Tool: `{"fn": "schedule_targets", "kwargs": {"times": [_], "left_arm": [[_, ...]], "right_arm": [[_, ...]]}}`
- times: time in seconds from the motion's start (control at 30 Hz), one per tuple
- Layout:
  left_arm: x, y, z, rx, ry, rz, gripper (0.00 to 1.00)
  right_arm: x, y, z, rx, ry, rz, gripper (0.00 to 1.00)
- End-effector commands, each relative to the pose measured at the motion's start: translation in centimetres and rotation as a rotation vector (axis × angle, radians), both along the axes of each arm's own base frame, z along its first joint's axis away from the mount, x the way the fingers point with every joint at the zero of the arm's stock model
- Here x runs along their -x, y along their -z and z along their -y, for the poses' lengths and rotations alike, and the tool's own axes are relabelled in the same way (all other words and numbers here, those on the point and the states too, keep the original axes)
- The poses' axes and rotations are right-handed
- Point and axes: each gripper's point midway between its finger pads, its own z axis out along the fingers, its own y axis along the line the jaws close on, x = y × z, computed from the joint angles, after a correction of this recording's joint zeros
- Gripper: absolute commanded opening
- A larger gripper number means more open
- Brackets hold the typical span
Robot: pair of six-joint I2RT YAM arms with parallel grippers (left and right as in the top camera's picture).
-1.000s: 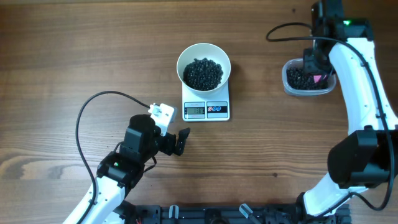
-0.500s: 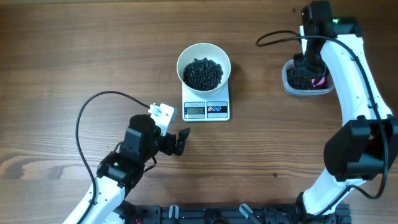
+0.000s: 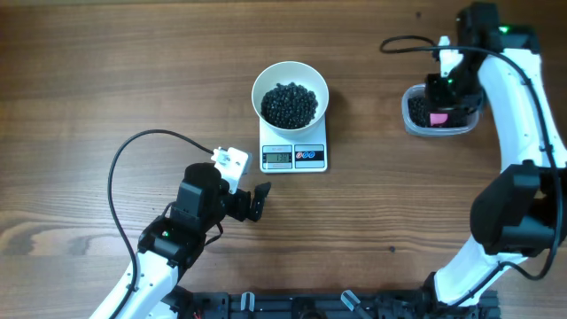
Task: Scoop item into bowl and weigh 150g on scale
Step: 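Dip the pink scoop back into the bean tub with the right gripper, then lift the filled scoop out of the tub with the right gripper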
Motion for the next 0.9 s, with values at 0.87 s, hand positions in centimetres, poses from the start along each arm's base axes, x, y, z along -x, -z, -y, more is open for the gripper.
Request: {"fn": "schedule_targets", "kwargs": {"times": [0.87], "left_arm": [[-0.1,0.0,-0.2,0.004,-0.015,0.001,1.00]], "right_arm": [[3.0,-2.3,6.4,-0.509,0.010,0.133,0.04]]}}
